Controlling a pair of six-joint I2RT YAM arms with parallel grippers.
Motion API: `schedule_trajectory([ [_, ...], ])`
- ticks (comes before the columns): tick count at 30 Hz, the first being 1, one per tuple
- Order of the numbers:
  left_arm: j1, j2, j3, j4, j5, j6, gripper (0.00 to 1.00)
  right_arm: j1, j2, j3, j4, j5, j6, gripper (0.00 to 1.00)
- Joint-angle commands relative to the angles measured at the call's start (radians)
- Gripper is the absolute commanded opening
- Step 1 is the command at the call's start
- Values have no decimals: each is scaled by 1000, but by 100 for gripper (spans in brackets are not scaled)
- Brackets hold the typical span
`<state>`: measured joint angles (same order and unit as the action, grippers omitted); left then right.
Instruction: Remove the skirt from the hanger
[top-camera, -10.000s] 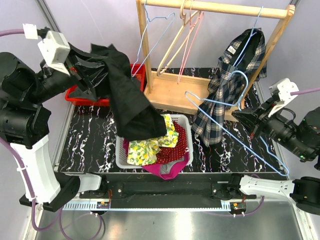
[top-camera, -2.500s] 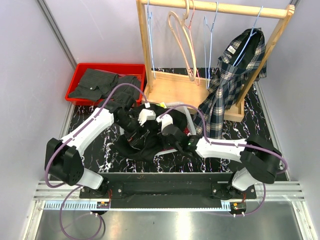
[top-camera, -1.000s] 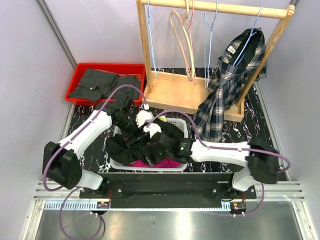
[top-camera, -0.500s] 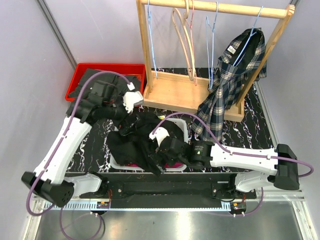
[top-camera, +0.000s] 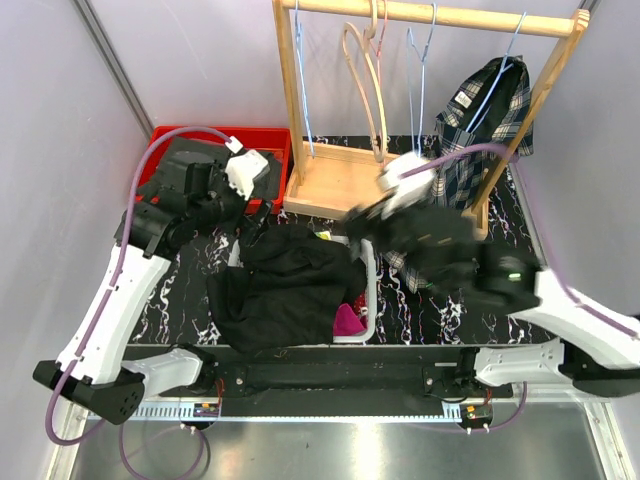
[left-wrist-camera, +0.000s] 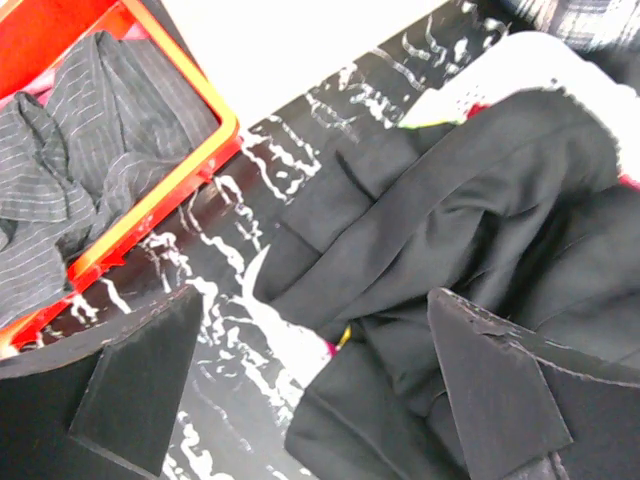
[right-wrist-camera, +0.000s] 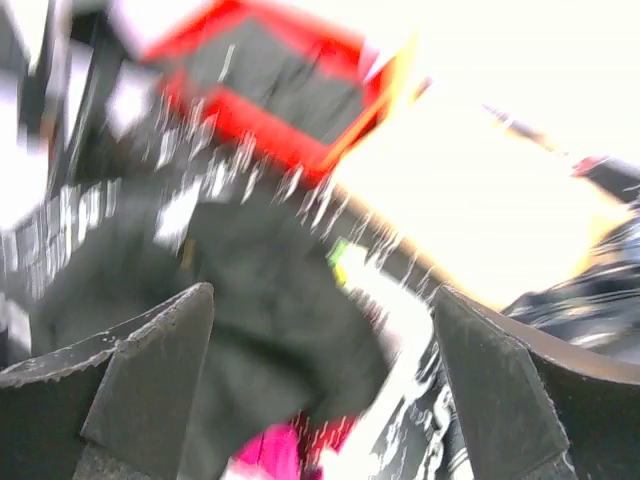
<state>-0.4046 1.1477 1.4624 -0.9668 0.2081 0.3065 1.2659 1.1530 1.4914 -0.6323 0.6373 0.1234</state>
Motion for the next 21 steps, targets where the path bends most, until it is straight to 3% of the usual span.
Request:
schedule_trajectory([
  [1, 0, 12, 111, 79, 92, -89, 99, -114, -78, 145, 17, 211, -76, 98],
  [4, 0, 24, 160, 82, 154, -109, 94, -278, -55, 254, 34, 303, -126, 92],
  [6, 0, 32, 180, 94, 172, -139, 81, -402, -30, 338, 58, 288, -169, 90],
  [9, 0, 49, 205, 102, 214, -155, 74, -540, 49, 420, 94, 268, -185, 88],
  [12, 0, 50, 202, 102, 258, -144, 82, -710, 146, 484, 86, 184, -130, 92],
  [13, -2, 46, 197, 102, 275, -135, 98, -746, 186, 497, 86, 112, -86, 92],
  [17, 0, 23, 179, 99, 284, -96, 99, -908, 302, 601, 24, -31, 30, 88],
  [21, -2, 3, 164, 89, 274, -75, 98, -950, 399, 676, -23, -76, 61, 86],
])
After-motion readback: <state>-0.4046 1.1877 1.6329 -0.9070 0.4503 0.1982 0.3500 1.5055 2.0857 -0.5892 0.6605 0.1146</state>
